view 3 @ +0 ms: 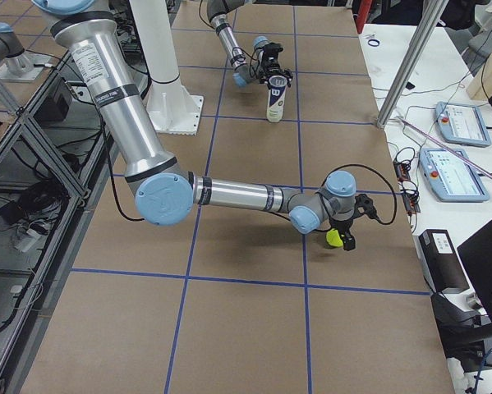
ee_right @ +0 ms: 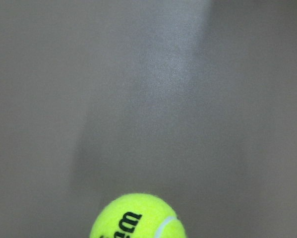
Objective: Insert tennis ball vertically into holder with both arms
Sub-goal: 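Move the right gripper to the second yellow ball and grasp it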
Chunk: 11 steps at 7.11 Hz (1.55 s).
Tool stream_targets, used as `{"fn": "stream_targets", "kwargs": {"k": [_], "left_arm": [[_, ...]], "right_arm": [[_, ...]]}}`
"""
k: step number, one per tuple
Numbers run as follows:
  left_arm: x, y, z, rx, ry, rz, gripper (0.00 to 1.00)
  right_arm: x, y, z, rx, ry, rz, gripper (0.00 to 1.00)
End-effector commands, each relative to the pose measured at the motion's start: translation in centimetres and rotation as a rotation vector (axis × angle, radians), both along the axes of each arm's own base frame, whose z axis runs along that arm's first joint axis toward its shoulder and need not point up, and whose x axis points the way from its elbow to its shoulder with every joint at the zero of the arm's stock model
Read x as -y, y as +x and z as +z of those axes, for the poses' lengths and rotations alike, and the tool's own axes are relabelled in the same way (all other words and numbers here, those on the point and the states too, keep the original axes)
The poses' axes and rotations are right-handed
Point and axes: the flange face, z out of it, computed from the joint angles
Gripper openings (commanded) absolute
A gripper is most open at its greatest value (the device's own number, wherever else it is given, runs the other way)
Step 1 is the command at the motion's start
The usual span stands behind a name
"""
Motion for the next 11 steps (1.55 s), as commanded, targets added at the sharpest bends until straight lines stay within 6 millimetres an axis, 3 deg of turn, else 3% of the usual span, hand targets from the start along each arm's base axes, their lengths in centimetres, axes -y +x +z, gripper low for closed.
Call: {"fn": "stream_targets", "kwargs": {"k": [1, 6, 7, 8, 9, 10, 11], "left_arm": [[-0.1, 0.1, 0.1, 0.001, -0.002, 0.003, 0.98], [-0.1, 0.1, 0.2, 0.003, -0.001, 0.001, 0.98], [-0.1, 0.1, 0.2, 0.004, -0.001, 0.001, 0.98], [-0.1, 0.1, 0.2, 0.004, -0.001, 0.001, 0.98], [-0.1, 0.1, 0.2, 0.001, -0.002, 0.003, 0.98], [-0.1, 0.1, 0.2, 0.002, 0.0, 0.001, 0.98], [-0.2, 0.2, 0.2, 0.001, -0.002, 0.004, 0.98]], "right_arm": [[0.7, -0.3, -1.1, 0.005, 0.008, 0.001, 0.99], [-0.8, -2.9, 1.2, -0.059, 0.001, -0.014, 0.97], [-0.9, -3.3, 1.3, -0.07, 0.004, -0.015, 0.81], [-0.9, -3.3, 1.2, -0.07, 0.004, -0.015, 0.34], [-0.5, -3.5, 0.1, -0.058, 0.02, -0.015, 0.01], [-0.1, -3.8, -2.6, -0.02, 0.053, -0.019, 0.0], [-0.1, -4.3, -7.6, 0.08, 0.038, 0.05, 0.0]]}}
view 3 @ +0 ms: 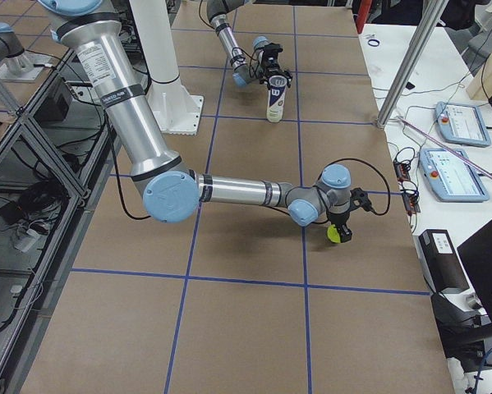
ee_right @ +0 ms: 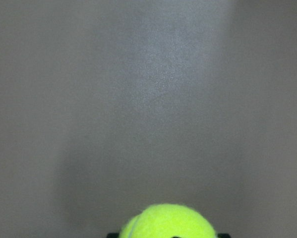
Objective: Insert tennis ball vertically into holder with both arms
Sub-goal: 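Move the right gripper to the second yellow ball and grasp it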
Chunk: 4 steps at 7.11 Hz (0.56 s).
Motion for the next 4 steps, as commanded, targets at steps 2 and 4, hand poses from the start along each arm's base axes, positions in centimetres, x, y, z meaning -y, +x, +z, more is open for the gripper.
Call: {"fn": "stream_targets", "kwargs": {"k": [2, 4], "left_arm": [[-0.2, 0.1, -0.1, -0.002, 0.0, 0.004, 0.98], [-0.3, 0.2, -0.1, -0.002, 0.001, 0.004, 0.98]], "right_arm": [[-1.6, -3.1, -13.8, 0.271, -0.06, 0.176, 0.0], [-3.8, -8.2, -23.3, 0.463, -0.159, 0.265, 0.0]]}}
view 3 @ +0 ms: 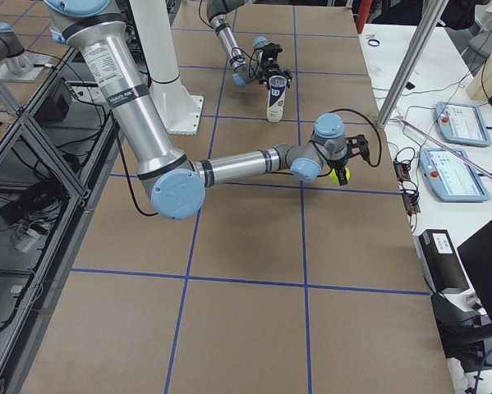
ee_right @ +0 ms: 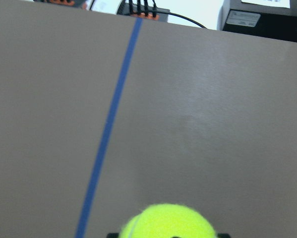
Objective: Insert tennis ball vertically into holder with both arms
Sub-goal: 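Carry the second ball with the right gripper over the can top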
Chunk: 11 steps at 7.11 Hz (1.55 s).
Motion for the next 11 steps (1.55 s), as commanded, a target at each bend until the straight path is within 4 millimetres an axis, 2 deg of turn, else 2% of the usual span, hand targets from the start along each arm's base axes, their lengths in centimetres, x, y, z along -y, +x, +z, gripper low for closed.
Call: {"fn": "stream_targets", "kwargs": {"k": [1, 2, 3, 4, 5, 6, 8, 10, 11], "left_arm": [[-0.1, 0.1, 0.0, -0.001, -0.001, 0.001, 0.98], [-0.2, 0.2, 0.0, -0.001, -0.001, 0.004, 0.98], [-0.3, 0.2, -0.1, -0.002, 0.0, 0.006, 0.98], [-0.3, 0.3, 0.0, -0.001, -0.001, 0.006, 0.98], [-0.4, 0.3, -0.1, -0.002, 0.0, 0.007, 0.98], [-0.5, 0.4, -0.1, -0.002, 0.0, 0.009, 0.98], [-0.5, 0.4, 0.0, -0.001, -0.001, 0.009, 0.98], [-0.6, 0.5, 0.0, -0.001, -0.001, 0.01, 0.98], [-0.6, 0.5, 0.0, -0.001, -0.001, 0.01, 0.98]], "right_arm": [[-3.9, -6.0, -11.3, 0.211, -0.065, 0.088, 0.0], [-7.2, -9.0, -15.7, 0.293, -0.068, 0.138, 0.0], [-10.4, -10.7, -20.2, 0.385, -0.058, 0.166, 0.0], [-13.6, -11.5, -24.3, 0.478, -0.06, 0.171, 0.0], [-17.1, -12.8, -27.5, 0.545, -0.047, 0.162, 0.0], [-19.6, -14.8, -28.8, 0.567, -0.034, 0.143, 0.0], [-20.4, -17.5, -31.2, 0.464, -0.101, 0.13, 0.0], [-21.7, -19.0, -30.7, 0.388, -0.139, 0.106, 0.0], [-22.6, -19.0, -31.0, 0.358, -0.156, 0.099, 0.04]]}}
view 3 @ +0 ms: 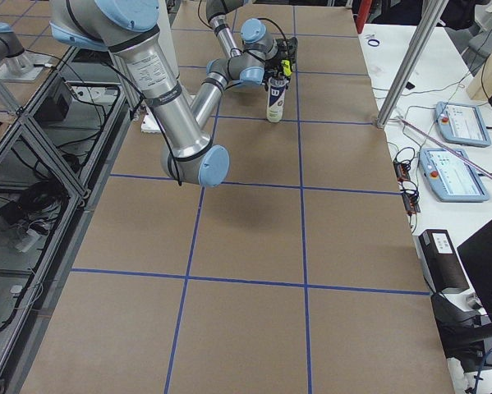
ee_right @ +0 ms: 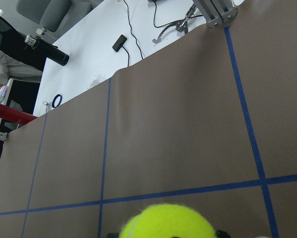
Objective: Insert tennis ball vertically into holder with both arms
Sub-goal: 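Carry the second ball with the right gripper over the can top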
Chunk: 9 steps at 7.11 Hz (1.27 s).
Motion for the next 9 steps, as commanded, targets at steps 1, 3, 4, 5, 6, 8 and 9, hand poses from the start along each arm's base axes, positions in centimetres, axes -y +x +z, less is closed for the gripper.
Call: {"fn": "stream_targets", "kwargs": {"k": [1, 3, 4, 5, 6, 8, 9], "left_arm": [[0.0, 0.0, 0.0, 0.0, 0.0, 0.0, 0.98], [0.0, 0.0, 0.0, 0.0, 0.0, 0.0, 0.98], [-0.1, 0.1, 0.0, 0.0, 0.0, 0.002, 0.98], [-0.1, 0.1, 0.0, 0.0, 0.0, 0.002, 0.98], [-0.1, 0.1, 0.0, 0.0, 0.0, 0.002, 0.98], [-0.1, 0.1, 0.0, 0.0, 0.0, 0.002, 0.98], [-0.1, 0.1, 0.0, 0.0, 0.0, 0.002, 0.98]], "right_arm": [[-1.8, -0.4, -0.4, -0.056, -0.033, -0.029, 0.1], [-1.9, -0.6, -0.5, -0.06, -0.032, -0.031, 0.48], [-2.0, -0.7, -0.5, -0.061, -0.033, -0.031, 0.71], [-1.9, -0.7, -0.6, -0.066, -0.037, -0.031, 0.98], [-1.9, -0.8, -1.1, -0.081, -0.047, -0.032, 0.98], [-1.9, -0.7, -1.6, -0.081, -0.045, -0.033, 0.99], [-2.1, -0.6, -1.7, -0.079, -0.042, -0.038, 0.99]]}}
